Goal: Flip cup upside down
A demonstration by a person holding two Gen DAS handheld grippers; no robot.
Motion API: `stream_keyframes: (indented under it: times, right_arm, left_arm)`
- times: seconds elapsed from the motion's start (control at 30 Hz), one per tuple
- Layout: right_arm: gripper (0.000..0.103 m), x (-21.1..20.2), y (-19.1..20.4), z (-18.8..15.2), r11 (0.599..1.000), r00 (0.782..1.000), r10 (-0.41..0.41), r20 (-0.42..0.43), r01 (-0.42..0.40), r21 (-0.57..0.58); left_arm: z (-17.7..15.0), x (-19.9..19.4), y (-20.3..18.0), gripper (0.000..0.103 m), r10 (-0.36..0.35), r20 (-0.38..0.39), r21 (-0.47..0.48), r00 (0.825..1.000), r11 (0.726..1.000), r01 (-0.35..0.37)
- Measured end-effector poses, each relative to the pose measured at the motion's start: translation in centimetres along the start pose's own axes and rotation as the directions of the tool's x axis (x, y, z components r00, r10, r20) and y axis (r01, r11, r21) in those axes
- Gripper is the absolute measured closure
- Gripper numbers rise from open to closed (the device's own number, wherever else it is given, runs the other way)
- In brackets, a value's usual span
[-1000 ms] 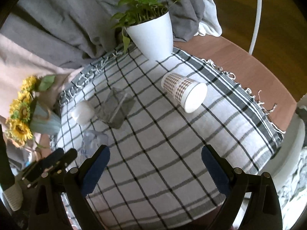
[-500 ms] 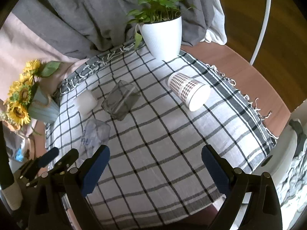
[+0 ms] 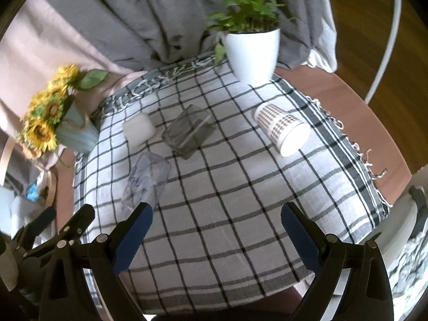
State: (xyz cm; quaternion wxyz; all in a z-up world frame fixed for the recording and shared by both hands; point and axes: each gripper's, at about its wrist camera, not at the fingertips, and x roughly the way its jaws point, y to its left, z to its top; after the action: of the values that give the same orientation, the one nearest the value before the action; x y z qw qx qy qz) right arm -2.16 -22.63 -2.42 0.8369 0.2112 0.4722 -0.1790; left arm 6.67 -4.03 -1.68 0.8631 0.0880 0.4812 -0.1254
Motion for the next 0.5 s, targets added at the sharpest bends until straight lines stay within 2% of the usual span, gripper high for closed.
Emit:
stream_keyframes:
  times: [0.1,0.27,0.4,0.5]
  right_arm:
    - [0.006,0.0,0.8,-0.1,0.999,1.0,0.009,-0.01,-0.009,-0.043]
    - [0.006,-0.1,2.0,-0.5,0.993,0.999,0.023,-0.027,-0.026,-0.116]
    - [0.006,-0.1,3.3,-1.0,0.981,0.998,0.043,-0.048,-0.051,-0.185]
    - [0.006,0.1,4.6,-1.4,0.969,0.996,0.062,-0.071,-0.077,-0.237]
  left_arm:
    - [-0.7,-0.5,0.7,0.004,0.009,-0.004,-0.048,1.0,0.999,-0.009]
    - [-2.1,-1.6,2.0,0.004,0.067,0.006,-0.123,0.998,0.99,-0.066]
    - [-3.5,-2.2,3.5,0.004,0.109,-0.009,-0.193,0.994,0.975,-0.109]
    - [-5.2,-2.5,5.1,0.004,0.145,-0.039,-0.267,0.989,0.952,-0.15]
